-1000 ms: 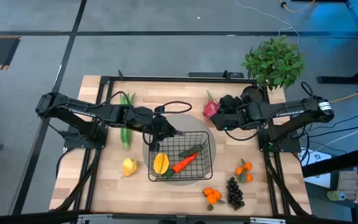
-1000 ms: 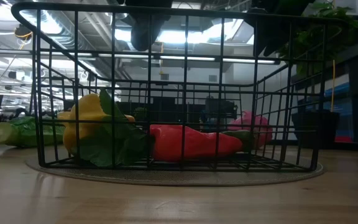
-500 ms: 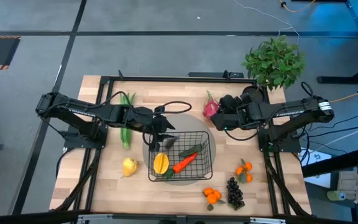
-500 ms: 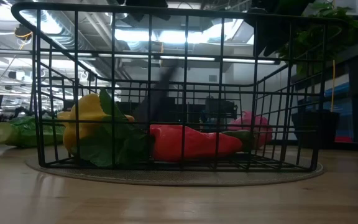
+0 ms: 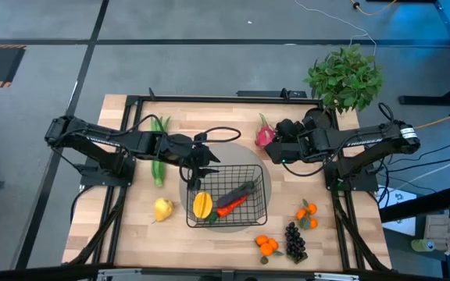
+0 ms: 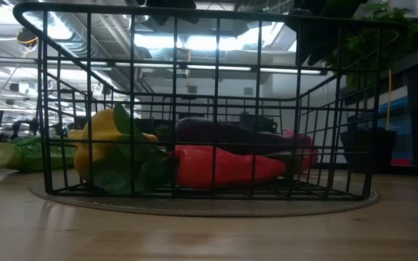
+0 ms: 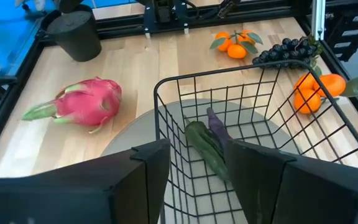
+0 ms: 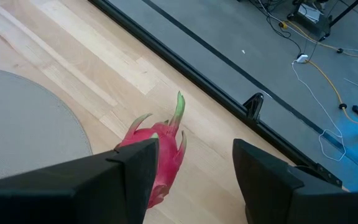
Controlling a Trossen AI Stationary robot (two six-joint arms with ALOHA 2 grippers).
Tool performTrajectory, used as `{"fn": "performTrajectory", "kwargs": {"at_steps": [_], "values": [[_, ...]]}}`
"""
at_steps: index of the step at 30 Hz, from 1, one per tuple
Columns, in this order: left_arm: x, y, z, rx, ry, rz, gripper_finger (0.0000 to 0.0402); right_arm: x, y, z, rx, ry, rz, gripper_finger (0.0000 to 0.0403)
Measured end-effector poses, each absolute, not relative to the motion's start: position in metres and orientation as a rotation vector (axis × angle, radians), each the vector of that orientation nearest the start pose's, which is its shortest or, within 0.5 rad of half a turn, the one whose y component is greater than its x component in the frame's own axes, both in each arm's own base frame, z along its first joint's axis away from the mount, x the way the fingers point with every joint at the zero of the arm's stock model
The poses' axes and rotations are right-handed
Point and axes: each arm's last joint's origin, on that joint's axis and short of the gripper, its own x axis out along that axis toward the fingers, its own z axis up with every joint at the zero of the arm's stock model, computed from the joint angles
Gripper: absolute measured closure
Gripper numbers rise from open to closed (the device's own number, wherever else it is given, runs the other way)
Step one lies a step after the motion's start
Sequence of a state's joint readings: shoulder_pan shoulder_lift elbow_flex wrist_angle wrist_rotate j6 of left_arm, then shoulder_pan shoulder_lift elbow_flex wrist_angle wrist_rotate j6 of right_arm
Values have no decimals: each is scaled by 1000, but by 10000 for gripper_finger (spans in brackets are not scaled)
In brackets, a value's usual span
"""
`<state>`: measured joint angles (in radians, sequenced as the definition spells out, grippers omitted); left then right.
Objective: Build produce basket
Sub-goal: Put the top tangerines into the wire basket
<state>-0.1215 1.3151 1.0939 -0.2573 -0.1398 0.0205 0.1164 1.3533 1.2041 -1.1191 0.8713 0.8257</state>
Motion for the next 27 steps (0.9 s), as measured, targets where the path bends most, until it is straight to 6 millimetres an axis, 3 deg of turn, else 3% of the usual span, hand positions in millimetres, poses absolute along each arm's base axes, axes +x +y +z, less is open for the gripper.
{"fn": "performTrajectory", "kwargs": {"at_steps": [27], "values": [[288,-31,317,75,506,16,263,241,4,305,-8,707,-1097,199]]}}
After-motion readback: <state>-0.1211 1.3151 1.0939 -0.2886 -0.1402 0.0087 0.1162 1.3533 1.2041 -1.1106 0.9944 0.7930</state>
